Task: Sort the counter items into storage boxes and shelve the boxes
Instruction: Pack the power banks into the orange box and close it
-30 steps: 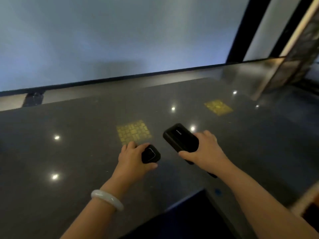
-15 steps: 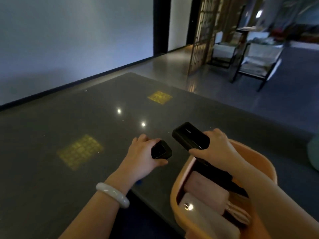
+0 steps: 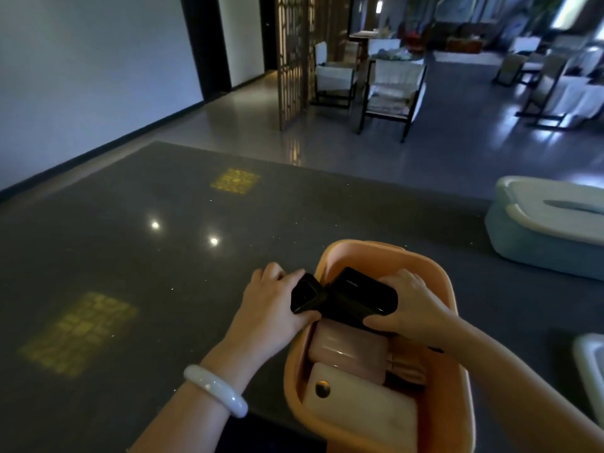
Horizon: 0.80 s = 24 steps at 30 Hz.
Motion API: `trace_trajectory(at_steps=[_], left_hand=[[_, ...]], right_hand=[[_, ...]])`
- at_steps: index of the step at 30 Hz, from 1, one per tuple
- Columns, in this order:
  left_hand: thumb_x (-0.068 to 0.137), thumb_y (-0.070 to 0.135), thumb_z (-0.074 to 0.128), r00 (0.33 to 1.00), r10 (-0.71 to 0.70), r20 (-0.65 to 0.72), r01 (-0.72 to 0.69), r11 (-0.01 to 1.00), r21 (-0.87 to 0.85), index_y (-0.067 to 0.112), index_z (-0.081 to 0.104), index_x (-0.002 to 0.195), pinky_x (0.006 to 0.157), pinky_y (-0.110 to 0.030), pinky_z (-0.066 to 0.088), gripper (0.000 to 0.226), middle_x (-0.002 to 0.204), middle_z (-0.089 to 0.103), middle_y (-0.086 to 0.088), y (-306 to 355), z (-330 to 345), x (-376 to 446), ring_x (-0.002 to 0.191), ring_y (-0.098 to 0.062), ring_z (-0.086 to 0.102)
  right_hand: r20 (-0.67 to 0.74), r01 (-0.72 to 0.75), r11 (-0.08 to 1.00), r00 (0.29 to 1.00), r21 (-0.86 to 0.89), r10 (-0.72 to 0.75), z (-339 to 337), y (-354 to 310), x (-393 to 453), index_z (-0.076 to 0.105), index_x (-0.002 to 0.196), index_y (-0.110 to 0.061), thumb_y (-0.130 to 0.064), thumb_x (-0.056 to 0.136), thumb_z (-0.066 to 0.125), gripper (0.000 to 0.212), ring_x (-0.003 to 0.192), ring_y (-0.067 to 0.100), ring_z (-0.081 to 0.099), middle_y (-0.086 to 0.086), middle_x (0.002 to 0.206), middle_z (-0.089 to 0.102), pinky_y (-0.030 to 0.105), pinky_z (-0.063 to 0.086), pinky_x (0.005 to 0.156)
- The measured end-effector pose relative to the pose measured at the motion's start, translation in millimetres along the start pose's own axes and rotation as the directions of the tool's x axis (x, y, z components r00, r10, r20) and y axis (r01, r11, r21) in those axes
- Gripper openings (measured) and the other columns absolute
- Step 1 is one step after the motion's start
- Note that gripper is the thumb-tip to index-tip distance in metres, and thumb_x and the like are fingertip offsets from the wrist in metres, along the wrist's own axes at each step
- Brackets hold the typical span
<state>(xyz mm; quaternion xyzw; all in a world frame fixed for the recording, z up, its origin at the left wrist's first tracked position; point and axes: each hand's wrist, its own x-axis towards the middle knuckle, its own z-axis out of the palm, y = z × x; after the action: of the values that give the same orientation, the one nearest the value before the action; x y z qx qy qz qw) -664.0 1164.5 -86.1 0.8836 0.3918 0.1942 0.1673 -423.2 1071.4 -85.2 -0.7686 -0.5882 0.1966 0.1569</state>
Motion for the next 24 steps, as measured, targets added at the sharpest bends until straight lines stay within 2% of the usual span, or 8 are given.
trace_trajectory(at_steps=[4,7,9,12,16,24], left_hand=[[0.079,0.057,0.065,0.998,0.064,0.005,-0.065,0.997,0.052,0.031,0.036,0.145,0.089,-0.023,0.037,0.077,0.112,0.033,0.011,3.8,3.2,2.4,0.102,-0.007,0.032],[0.079,0.056,0.065,0.997,0.081,0.019,-0.082,0.995,0.063,0.029,0.036,0.146,0.092,-0.027,0.041,0.077,0.113,0.034,0.010,3.8,4.2,4.0,0.103,-0.008,0.032],[0.079,0.056,0.066,0.995,0.097,0.019,-0.098,0.993,0.061,0.028,0.037,0.146,0.092,-0.027,0.039,0.078,0.113,0.034,0.009,2.8,4.2,4.9,0.103,-0.008,0.031],[0.077,0.058,0.067,0.995,0.102,0.022,-0.104,0.993,0.063,0.028,0.038,0.145,0.093,-0.027,0.038,0.080,0.112,0.034,0.008,1.6,4.4,6.0,0.103,-0.009,0.031],[0.077,0.059,0.067,0.995,0.095,0.038,-0.097,0.994,0.044,0.028,0.037,0.146,0.094,-0.028,0.037,0.081,0.111,0.033,0.009,1.5,3.9,6.5,0.104,-0.010,0.031],[0.078,0.058,0.067,0.993,0.099,0.061,-0.101,0.995,0.027,0.028,0.036,0.146,0.095,-0.030,0.038,0.081,0.111,0.032,0.009,3.9,1.7,5.1,0.107,-0.011,0.032]], right_hand=[[0.029,-0.007,1.000,1.000,0.030,0.007,11.0,1.5,-16.0,0.049,0.110,-0.041,-0.067,0.055,0.066,0.063,0.103,0.005,0.036,-0.019,0.105,0.037,0.022,0.034,0.080],[0.098,0.052,0.998,0.994,0.019,-0.054,18.6,-1.6,-29.3,0.043,0.112,-0.048,-0.071,0.055,0.065,0.065,0.101,-0.003,0.035,-0.026,0.106,0.034,0.015,0.034,0.076],[0.155,0.113,0.994,0.981,0.009,-0.113,23.3,-5.5,-37.4,0.040,0.114,-0.052,-0.073,0.057,0.065,0.066,0.103,-0.008,0.033,-0.029,0.108,0.032,0.015,0.036,0.078],[0.234,0.157,0.988,0.960,0.003,-0.154,28.4,-10.3,-44.7,0.037,0.121,-0.050,-0.069,0.060,0.067,0.070,0.104,-0.006,0.036,-0.028,0.112,0.032,0.016,0.039,0.083],[0.329,0.123,0.990,0.934,0.064,-0.137,29.9,-16.1,-48.5,0.035,0.124,-0.045,-0.058,0.061,0.077,0.078,0.108,-0.003,0.036,-0.028,0.116,0.031,0.018,0.039,0.090],[0.400,0.070,0.985,0.907,0.155,-0.128,33.1,-17.5,-58.0,0.036,0.119,-0.048,-0.051,0.062,0.080,0.072,0.106,-0.007,0.040,-0.033,0.114,0.032,0.014,0.037,0.085]])
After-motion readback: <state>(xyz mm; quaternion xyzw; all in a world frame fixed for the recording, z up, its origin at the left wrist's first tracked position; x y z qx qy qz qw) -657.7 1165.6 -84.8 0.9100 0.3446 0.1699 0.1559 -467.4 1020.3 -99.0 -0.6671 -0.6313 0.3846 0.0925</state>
